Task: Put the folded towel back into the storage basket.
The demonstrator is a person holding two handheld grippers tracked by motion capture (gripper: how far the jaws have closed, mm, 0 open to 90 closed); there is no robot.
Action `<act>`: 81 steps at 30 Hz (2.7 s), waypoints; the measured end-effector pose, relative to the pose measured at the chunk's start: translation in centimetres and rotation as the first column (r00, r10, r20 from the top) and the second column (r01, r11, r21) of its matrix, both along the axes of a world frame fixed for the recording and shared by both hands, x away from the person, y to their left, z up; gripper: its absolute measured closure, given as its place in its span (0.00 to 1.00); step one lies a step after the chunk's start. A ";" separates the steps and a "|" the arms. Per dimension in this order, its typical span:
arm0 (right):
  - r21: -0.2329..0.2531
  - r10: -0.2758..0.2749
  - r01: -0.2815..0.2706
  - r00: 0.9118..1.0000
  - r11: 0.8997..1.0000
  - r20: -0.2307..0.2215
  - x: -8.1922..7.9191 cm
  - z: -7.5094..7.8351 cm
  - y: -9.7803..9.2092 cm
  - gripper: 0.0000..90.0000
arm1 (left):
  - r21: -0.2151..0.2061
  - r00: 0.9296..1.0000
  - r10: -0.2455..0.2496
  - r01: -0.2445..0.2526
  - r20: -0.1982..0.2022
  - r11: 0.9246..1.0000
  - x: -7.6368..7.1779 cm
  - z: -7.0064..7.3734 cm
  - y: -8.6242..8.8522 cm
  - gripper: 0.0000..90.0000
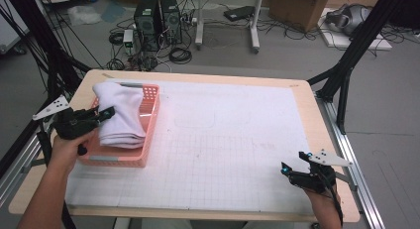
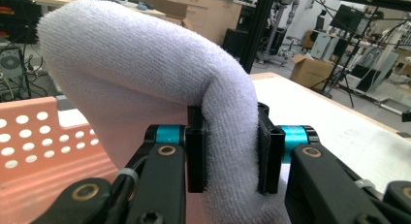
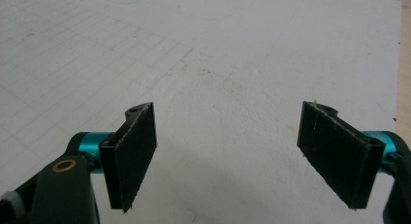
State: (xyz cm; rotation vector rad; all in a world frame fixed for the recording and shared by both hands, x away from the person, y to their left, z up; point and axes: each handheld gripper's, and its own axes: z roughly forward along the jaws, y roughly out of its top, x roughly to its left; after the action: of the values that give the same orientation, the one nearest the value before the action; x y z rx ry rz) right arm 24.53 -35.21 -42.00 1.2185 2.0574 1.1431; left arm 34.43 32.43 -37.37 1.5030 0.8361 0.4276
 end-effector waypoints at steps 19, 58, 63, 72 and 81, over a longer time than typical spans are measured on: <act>-0.002 0.004 -0.004 1.000 1.000 0.003 0.1 0.0 0.0 0.23 | 0.018 0.968 0.151 -0.150 -0.200 0.988 0.7 0.2 1.6 0.47; -0.001 0.006 -0.006 1.000 1.000 -0.010 0.2 -0.2 0.1 0.23 | 0.164 0.953 0.261 -0.236 -0.153 0.958 1.7 -0.3 -0.7 0.41; -0.002 0.005 -0.005 1.000 1.000 -0.008 0.2 -0.2 0.0 0.23 | 0.149 0.956 0.258 -0.237 -0.138 0.960 2.0 -0.6 -0.8 0.41; -0.004 0.007 -0.007 1.000 1.000 -0.014 0.3 -0.3 0.1 0.23 | 0.191 0.956 0.266 -0.241 -0.121 0.952 2.2 -1.0 -1.3 0.31; -0.005 0.011 -0.011 1.000 1.000 -0.018 0.3 -0.3 0.3 0.23 | 0.259 0.942 0.282 -0.231 -0.181 0.938 3.1 -1.7 -1.7 0.36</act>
State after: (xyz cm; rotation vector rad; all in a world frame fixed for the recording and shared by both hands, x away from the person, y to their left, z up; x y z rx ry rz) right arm 24.87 -34.95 -42.35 1.2206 2.0815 1.1352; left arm 37.56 30.68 -39.05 1.6849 1.1974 0.5803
